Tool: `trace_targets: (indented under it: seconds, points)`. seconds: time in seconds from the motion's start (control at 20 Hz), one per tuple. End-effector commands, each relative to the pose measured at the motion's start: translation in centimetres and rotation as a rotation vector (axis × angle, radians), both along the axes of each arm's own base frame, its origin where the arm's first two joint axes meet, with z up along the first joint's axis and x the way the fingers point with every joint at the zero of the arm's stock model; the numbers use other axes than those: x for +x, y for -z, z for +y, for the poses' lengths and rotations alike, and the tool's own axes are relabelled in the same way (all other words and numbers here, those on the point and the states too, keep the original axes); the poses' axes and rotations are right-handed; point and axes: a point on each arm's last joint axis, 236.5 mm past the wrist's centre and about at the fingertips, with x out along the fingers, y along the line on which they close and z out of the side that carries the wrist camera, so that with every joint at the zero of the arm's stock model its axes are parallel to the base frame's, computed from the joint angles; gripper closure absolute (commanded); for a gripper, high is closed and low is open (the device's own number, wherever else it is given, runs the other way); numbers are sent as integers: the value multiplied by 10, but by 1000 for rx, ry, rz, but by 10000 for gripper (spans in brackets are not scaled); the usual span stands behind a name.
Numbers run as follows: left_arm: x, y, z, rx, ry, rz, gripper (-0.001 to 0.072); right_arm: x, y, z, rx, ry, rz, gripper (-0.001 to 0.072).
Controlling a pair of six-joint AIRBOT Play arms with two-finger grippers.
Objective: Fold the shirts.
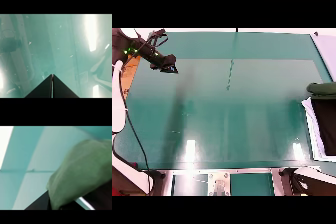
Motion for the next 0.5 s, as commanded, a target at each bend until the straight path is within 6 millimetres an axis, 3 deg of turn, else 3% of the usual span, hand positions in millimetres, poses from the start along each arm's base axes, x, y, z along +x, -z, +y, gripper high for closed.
trace_targets:
  seconds: [0.0, 0.25, 0.35, 0.45]
  points:
    - [-1, 0, -2, 0, 5, 1, 686, -61, 31, -5, 59, 161, 115, 690]
    - [-3, -1, -5, -15, 14, 6, 686, -118, 148, 41, 276, 229, 317, 690]
    - [-3, -1, -6, -16, 18, 5, 686, -133, 184, 61, 356, 254, 351, 690]
    - [-3, -2, -6, -16, 18, 5, 686, -142, 202, 72, 401, 275, 365, 690]
